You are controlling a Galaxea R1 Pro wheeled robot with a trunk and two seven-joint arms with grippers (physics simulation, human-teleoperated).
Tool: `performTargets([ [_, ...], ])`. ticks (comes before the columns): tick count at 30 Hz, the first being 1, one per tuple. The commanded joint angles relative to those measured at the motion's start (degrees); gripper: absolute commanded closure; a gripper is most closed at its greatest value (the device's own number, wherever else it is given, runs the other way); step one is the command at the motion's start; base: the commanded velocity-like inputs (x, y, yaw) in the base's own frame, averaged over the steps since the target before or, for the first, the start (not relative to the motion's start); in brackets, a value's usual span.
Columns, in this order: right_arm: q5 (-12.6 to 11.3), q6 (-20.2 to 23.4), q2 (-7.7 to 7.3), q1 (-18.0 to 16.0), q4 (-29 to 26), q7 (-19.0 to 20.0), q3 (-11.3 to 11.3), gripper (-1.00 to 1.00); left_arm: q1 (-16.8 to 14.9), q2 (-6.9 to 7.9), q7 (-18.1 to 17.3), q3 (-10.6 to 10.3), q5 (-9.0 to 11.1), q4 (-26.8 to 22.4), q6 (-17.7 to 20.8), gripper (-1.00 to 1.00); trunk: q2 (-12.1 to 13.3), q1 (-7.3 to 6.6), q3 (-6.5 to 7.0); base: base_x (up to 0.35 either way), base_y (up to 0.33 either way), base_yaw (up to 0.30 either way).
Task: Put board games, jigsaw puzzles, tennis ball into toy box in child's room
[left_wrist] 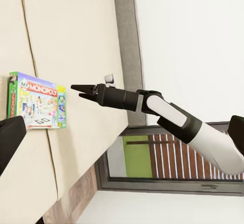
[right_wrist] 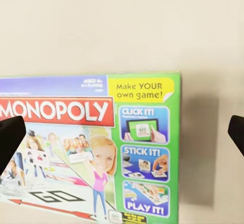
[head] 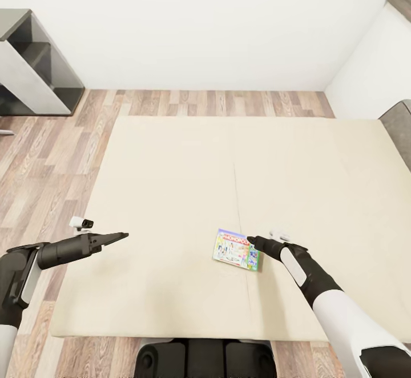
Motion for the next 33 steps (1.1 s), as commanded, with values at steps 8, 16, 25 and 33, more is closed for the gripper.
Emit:
performTargets([
  [8,-0.13,0.22,-0.02,-0.02,-0.26,0.05,0.16,-1.00,-0.02,0.06,-0.23,0.12,0.03,-0.08,0.66,-1.00,-0.09,0.03,-0.82,0.000,0.000,0.000],
  [16,-0.07,0.25,0.58,-0.04,-0.55,-0.24,0.26,-1.00,-0.02,0.00,-0.23,-0.02,0.04,-0.10,0.68,-1.00,-0.09,0.03,-1.37,0.000,0.000,0.000],
  [25,-0.10,2.41,0.49,-2.42,-0.86,-0.12,0.27,-1.00,-0.02,-0.05,-0.23,-0.21,0.04,-0.10,0.63,-1.00,-0.09,0.03,-1.46,0.000,0.000,0.000],
  [33,-0.09,5.84,0.32,-4.54,-0.92,-0.18,0.25,-1.00,-0.02,-0.08,-0.23,-0.26,0.05,-0.10,0.62,-1.00,-0.09,0.03,-1.46,0.000,0.000,0.000],
])
